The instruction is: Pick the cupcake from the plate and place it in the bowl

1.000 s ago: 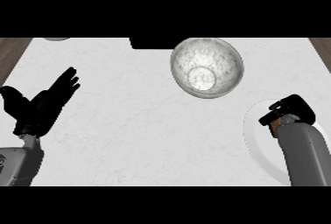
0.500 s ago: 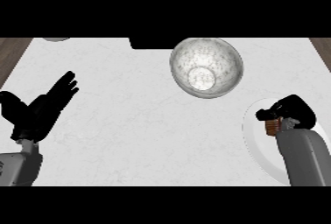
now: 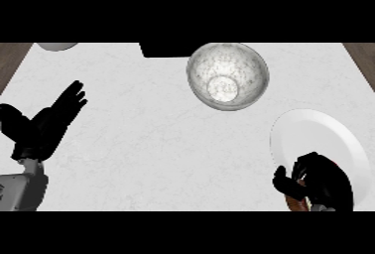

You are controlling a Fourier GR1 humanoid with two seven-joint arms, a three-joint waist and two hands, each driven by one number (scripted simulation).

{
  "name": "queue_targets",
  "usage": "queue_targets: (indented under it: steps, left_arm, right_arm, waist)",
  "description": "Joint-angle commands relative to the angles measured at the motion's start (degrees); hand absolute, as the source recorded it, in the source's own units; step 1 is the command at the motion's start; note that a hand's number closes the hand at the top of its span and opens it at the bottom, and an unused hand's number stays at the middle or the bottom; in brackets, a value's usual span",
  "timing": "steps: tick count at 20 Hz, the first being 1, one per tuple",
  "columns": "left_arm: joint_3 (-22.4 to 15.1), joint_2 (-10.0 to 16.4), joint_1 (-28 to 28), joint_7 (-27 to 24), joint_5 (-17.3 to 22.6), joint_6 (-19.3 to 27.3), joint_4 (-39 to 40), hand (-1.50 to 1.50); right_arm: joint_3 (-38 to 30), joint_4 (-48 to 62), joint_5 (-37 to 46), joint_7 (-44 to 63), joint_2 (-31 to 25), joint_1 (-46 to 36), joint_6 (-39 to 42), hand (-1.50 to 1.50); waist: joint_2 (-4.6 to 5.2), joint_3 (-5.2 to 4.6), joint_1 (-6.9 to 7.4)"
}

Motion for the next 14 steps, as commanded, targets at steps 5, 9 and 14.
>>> queue_targets:
  steps: [5,9,14]
  left_arm:
    - [-1.45,-2.05,-2.78,2.71,-1.07,1.01,-0.49,0.00]
    - [0.95,0.42,-1.64,0.77,0.47,-2.55,0.97,0.00]
    - [0.17,-0.34,-1.47,1.62,-0.65,-1.32,-0.10,0.00]
  right_arm:
    - [11.18,-28.63,6.70,12.02,0.97,4.67,12.75,1.50]
    - [12.62,-38.20,8.60,15.29,-0.31,3.55,23.78,1.50]
    - [16.36,-40.16,12.13,19.86,4.24,-6.26,31.87,1.50]
  waist:
    - [0.37,0.01,1.18]
    - [0.49,-0.03,1.58]
    - [0.37,-0.19,1.90]
